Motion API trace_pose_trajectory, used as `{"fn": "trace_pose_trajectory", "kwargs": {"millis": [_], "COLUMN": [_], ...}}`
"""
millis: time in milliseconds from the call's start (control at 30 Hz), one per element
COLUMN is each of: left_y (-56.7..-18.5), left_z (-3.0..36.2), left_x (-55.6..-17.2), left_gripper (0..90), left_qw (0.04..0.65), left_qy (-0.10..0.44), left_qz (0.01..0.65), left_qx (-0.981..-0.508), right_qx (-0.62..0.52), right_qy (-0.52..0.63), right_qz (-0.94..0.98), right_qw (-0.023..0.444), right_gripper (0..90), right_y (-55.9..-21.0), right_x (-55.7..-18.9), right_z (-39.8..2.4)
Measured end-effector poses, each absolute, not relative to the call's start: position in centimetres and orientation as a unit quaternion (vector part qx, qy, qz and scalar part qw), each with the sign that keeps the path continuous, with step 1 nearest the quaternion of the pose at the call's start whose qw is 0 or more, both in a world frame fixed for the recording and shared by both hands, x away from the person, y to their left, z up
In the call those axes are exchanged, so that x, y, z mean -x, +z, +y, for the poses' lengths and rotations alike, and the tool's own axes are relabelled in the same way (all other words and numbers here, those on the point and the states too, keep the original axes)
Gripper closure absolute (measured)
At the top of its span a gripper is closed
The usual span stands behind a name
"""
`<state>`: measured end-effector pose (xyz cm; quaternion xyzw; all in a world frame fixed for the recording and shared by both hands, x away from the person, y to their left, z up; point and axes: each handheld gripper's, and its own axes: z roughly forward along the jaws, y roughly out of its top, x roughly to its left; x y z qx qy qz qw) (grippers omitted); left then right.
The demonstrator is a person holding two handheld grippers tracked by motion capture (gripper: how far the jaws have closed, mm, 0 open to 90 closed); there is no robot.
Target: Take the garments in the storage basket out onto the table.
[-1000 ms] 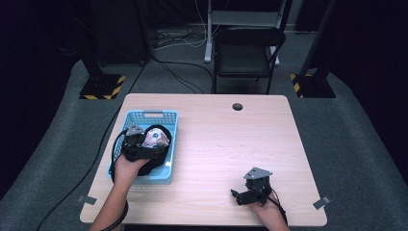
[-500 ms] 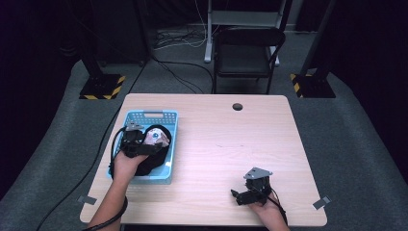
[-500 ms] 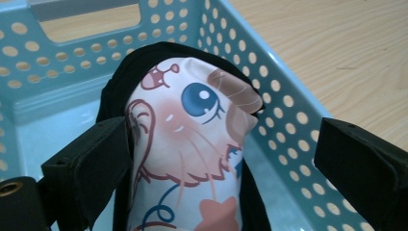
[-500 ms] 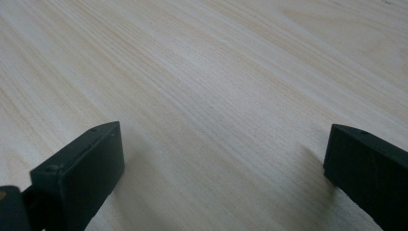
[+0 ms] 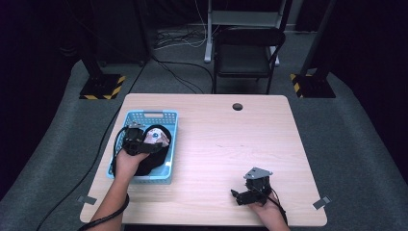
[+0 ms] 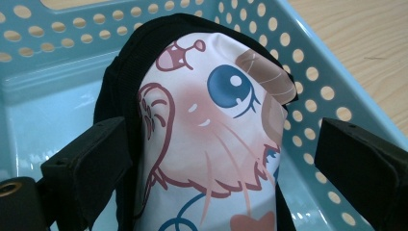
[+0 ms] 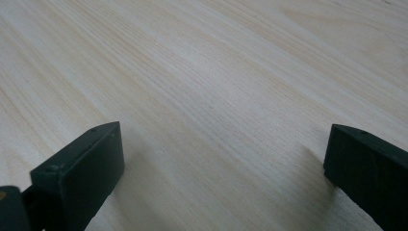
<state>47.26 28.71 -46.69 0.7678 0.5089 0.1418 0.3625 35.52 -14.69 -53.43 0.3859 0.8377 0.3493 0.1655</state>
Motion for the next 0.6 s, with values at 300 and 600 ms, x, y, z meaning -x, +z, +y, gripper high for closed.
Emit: {"fn": "trace_pose_trajectory", "kwargs": {"millis": [300,600], "left_y": [-47.02,-46.73], "left_z": [28.63,29.27], "left_x": [-47.91,-47.78], "left_gripper": [4.3,4.6], "left_qw": [0.346,0.346], "left_qy": [0.138,0.155], "left_qz": [0.514,0.526], "left_qx": [-0.773,-0.761], "right_qx": [-0.386,-0.386], "right_qy": [0.349,0.349], "right_qz": [0.838,0.838], "right_qw": [0.165,0.165], "right_gripper": [0.0,0.0], "right_y": [-53.43,-53.43], "right_x": [-35.52,-35.52], "right_z": [-14.69,-14.7]}}
